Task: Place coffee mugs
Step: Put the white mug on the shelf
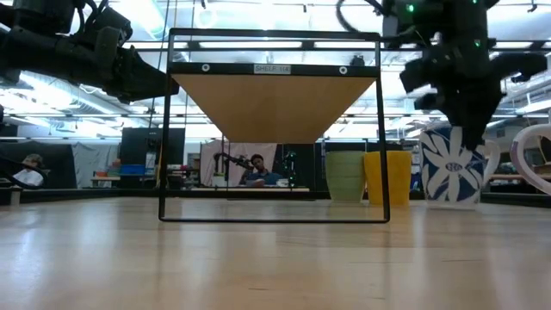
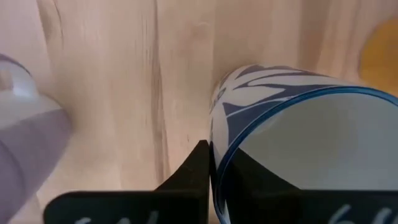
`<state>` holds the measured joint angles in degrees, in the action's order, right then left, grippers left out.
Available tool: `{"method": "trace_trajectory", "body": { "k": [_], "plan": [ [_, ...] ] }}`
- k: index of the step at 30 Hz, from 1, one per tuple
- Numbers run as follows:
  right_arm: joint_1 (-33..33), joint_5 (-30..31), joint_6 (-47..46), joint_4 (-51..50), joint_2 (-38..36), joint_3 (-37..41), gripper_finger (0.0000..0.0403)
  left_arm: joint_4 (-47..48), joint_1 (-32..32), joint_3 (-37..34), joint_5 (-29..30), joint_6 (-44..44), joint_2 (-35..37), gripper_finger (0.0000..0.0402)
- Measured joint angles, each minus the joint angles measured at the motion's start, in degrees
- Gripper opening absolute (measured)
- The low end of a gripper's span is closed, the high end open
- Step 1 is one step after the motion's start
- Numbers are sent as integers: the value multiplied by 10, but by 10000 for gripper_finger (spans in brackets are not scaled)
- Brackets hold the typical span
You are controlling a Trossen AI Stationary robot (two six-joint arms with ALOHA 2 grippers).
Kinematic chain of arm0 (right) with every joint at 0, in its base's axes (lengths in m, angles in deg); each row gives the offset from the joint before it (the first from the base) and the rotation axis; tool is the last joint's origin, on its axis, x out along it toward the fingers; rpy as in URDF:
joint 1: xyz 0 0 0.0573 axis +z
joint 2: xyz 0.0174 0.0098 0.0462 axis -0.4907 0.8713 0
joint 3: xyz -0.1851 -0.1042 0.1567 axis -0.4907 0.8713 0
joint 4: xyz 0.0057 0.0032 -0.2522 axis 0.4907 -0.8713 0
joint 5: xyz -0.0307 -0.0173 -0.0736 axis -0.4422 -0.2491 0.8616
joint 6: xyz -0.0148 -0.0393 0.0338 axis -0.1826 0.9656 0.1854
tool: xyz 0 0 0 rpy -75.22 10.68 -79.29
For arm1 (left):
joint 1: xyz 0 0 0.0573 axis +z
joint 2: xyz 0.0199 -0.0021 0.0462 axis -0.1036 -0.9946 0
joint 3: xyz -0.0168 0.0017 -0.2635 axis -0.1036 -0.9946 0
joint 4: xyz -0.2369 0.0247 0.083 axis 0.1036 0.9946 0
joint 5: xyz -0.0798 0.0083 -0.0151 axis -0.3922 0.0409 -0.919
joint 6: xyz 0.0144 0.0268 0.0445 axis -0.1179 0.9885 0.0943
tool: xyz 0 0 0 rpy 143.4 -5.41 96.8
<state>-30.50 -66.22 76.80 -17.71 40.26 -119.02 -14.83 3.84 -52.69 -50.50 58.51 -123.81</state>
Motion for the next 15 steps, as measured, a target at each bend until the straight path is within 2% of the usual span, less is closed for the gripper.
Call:
{"method": "trace_trajectory", "body": {
  "k": [11,15],
  "plan": [
    [-5,5,-23,-68,0,-169,30,0,0,0,0,0,0,172],
    [-11,40,-20,-70,0,-237,30,-3,0,0,0,0,0,172]
  ]
}}
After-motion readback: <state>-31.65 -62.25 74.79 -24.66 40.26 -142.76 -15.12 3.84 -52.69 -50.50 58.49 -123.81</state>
